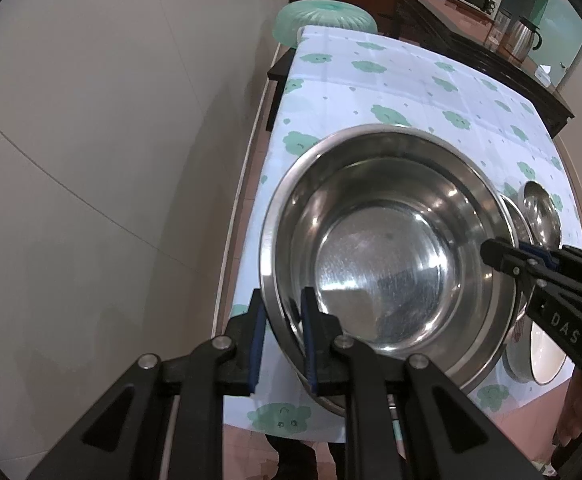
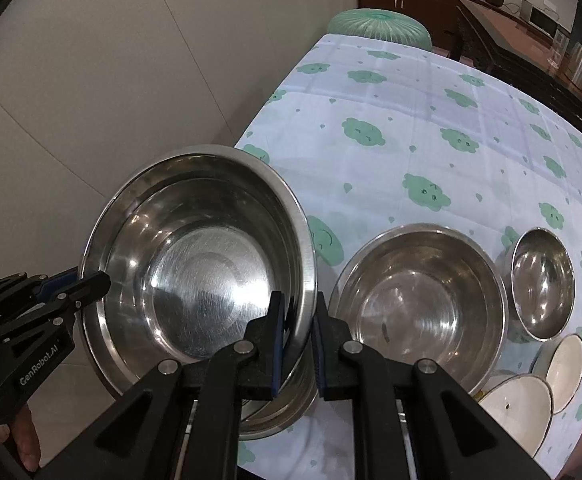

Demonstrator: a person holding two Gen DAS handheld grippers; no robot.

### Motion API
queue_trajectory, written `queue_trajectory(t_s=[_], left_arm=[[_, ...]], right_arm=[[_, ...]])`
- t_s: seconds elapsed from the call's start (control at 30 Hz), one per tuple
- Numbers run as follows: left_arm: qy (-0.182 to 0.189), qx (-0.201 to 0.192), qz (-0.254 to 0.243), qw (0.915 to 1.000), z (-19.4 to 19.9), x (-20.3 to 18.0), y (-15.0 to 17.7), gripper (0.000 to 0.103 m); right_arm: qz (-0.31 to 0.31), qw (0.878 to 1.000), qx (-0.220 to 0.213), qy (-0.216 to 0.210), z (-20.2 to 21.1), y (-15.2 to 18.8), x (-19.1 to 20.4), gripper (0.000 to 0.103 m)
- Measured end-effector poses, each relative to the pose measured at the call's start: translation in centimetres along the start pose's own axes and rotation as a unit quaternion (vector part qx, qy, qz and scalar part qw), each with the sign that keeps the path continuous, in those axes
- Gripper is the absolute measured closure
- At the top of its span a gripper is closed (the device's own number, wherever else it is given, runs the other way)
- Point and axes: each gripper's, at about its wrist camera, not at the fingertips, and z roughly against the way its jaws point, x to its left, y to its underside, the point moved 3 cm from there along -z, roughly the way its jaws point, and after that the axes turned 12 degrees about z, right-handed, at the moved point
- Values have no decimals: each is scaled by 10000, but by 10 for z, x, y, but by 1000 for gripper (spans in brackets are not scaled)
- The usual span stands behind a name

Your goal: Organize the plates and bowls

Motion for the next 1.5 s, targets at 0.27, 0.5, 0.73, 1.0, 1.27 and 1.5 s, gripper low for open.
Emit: queue_trajectory(t_s=[0.27, 0.5, 0.73, 1.0, 1.27, 1.5], left_arm=[[46, 26, -48, 10000, 2, -2, 11, 89], [11, 69, -55, 10000, 1, -2, 22, 89], [-11, 141, -75, 9999, -3, -2, 31, 89], [-40, 214, -86, 9997, -8, 0, 41, 89], [-59, 298, -141, 9994, -14, 2, 50, 89], [-75, 367, -178, 9991, -22, 2, 49, 89]], right_arm=[[-59, 10000, 12, 36, 3, 14, 1, 89], [-106, 9999, 74, 0, 0, 29, 5, 89], [-130, 9998, 138, -41, -4, 41, 7, 88], [-108, 9997, 199, -42, -6, 49, 11, 88], [-149, 9995, 286, -53, -16, 58, 16, 88], [-187, 9992, 338, -57, -24, 62, 17, 88]])
